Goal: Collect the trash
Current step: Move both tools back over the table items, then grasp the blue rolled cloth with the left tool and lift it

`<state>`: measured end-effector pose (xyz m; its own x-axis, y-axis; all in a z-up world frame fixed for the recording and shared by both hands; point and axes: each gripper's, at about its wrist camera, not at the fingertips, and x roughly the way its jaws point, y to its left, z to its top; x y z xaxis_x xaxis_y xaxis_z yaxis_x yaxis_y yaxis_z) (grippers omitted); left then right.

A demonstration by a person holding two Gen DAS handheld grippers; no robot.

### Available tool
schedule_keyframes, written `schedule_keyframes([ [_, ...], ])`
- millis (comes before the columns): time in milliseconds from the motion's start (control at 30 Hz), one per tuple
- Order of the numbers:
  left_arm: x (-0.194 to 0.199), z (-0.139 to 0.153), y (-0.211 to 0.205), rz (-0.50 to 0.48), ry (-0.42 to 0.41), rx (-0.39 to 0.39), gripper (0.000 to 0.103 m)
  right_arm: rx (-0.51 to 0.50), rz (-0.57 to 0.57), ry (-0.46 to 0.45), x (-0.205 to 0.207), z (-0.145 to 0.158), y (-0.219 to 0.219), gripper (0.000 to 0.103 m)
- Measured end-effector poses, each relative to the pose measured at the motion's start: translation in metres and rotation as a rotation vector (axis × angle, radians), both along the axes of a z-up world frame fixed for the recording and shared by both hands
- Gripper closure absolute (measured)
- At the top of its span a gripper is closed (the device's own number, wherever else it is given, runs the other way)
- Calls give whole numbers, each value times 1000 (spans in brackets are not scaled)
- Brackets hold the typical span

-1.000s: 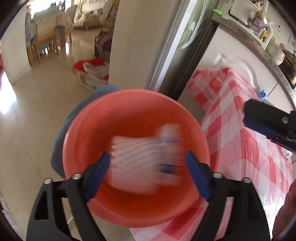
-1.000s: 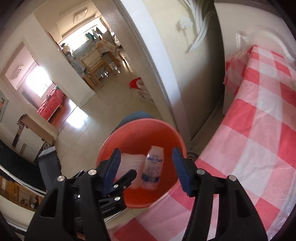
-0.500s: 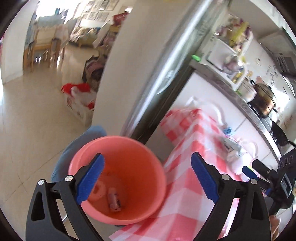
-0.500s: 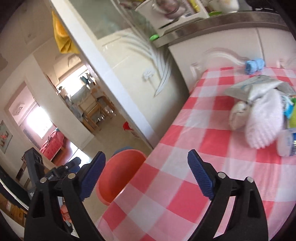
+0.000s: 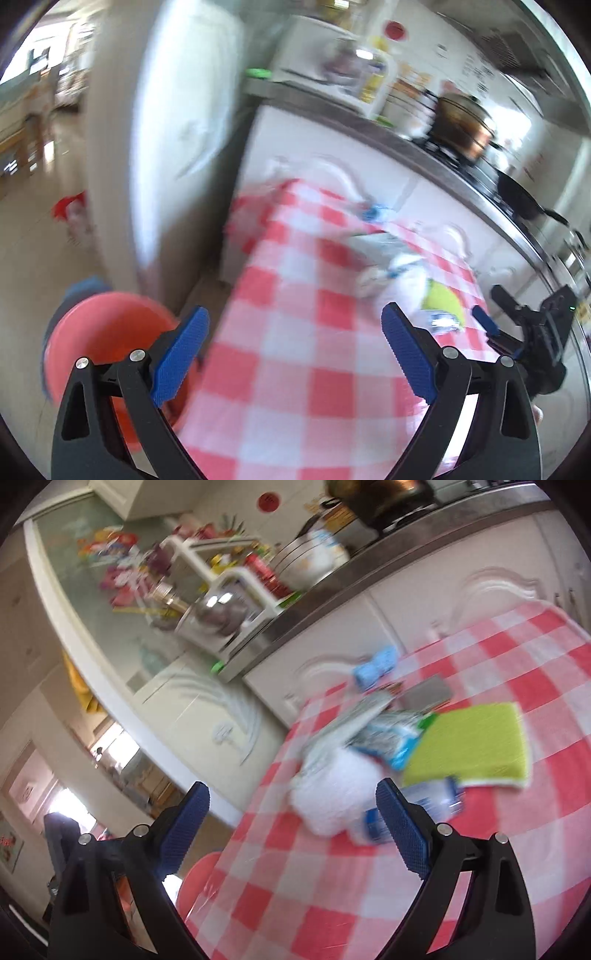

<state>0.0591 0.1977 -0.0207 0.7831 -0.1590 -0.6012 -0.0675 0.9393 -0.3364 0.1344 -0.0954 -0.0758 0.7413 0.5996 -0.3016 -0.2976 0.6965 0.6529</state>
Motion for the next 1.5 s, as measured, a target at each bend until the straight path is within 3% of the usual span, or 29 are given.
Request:
schedule_keyframes([
  [100,33,17,-37,-99,-6,54,9,23,-73,23,9,-7,-39,11],
  [333,150,35,-130,-333,29,279,9,113,-162,70,18,-29,-96,11],
  [433,209,28,-161,-386,74,365,9,138,-168,90,22,-37,-107,11],
  [567,281,12,-190,-439,122,413,10,168,-159,107,26,-45,-114,11],
  [633,315,2,-202,-454,140,434,22,179,-159,114,28,-48,-116,11],
  [833,385,-35,-215,-449,227,471,29,204,-187,134,33,-57,-125,11],
  [967,410,-53,-222,-450,265,487,35,200,-197,135,35,-59,-128,11],
  [1100,427,-72,-223,-438,334,481,59,176,-203,127,35,-59,-128,11],
  [1233,420,-74,-227,-459,334,496,71,162,-208,132,36,-61,-128,11],
  [1500,370,-73,-225,-546,365,421,73,117,-196,152,39,-58,-127,11],
])
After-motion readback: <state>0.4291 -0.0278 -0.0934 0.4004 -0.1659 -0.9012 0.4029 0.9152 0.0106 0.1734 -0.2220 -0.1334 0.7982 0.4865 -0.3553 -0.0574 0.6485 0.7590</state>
